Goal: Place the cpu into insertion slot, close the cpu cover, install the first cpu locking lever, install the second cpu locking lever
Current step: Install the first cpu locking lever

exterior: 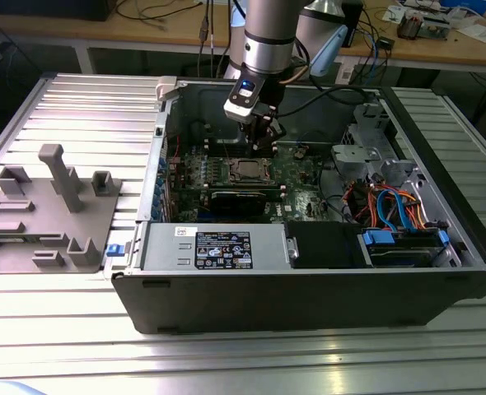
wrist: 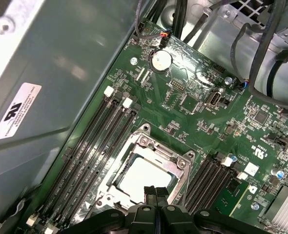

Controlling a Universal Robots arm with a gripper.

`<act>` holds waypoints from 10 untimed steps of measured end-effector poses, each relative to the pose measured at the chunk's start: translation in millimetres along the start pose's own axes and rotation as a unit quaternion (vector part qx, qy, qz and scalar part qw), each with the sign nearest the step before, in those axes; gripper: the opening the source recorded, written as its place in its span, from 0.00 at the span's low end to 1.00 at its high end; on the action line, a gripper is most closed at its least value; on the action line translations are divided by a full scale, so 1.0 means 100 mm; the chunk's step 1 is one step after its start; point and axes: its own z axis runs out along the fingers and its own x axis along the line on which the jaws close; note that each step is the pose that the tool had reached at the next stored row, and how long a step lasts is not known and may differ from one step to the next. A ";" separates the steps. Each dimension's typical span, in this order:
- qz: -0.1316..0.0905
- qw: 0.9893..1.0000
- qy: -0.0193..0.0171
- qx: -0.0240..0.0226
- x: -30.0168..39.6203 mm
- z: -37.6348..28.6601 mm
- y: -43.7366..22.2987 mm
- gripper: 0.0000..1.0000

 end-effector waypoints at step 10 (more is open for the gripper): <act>-0.011 1.000 -0.001 -0.001 0.000 0.000 0.000 0.11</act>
